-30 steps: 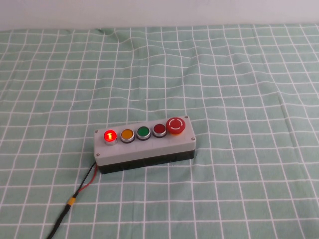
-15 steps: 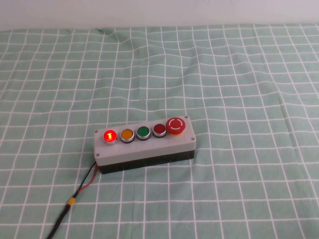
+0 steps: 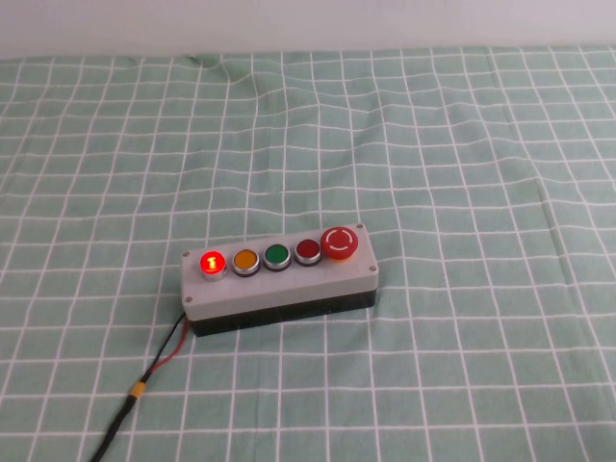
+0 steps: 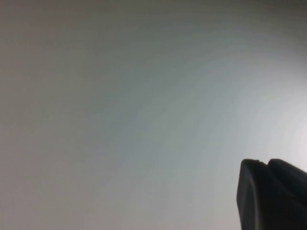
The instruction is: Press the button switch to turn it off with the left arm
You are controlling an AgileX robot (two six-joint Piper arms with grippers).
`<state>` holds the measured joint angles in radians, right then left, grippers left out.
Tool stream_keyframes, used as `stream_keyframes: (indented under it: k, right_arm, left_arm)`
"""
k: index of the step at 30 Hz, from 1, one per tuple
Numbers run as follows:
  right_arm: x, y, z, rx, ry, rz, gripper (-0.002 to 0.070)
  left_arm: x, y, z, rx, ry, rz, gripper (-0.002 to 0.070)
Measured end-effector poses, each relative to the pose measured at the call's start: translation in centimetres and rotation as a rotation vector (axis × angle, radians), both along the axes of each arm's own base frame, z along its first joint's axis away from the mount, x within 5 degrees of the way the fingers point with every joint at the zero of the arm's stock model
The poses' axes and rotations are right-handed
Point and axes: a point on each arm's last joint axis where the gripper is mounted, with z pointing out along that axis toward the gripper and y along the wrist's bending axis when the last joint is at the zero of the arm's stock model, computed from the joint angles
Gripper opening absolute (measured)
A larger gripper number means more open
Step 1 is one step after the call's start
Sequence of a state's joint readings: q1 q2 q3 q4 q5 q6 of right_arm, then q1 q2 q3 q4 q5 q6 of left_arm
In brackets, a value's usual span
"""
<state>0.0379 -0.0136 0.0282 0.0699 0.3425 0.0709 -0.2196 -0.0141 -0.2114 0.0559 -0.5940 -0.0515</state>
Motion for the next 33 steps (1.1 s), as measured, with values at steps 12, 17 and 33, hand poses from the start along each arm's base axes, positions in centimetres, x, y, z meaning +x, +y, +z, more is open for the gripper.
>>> stream_keyframes:
  k: [12, 17, 33]
  right_arm:
    - [0.0, 0.0, 0.0, 0.000, 0.000, 0.000, -0.0017]
    - [0.0, 0.0, 0.0, 0.000, 0.000, 0.000, -0.0017]
    - [0.0, 0.0, 0.0, 0.000, 0.000, 0.000, -0.0017]
  left_arm:
    - [0.2, 0.3, 7.7, 0.067, 0.434, 0.025, -0.0002]
    - [3.7, -0.4, 7.4, 0.113, 0.739, 0.030, -0.0002]
    - [10.5, -2.0, 5.2, 0.135, 1.035, 0.005, -0.0002]
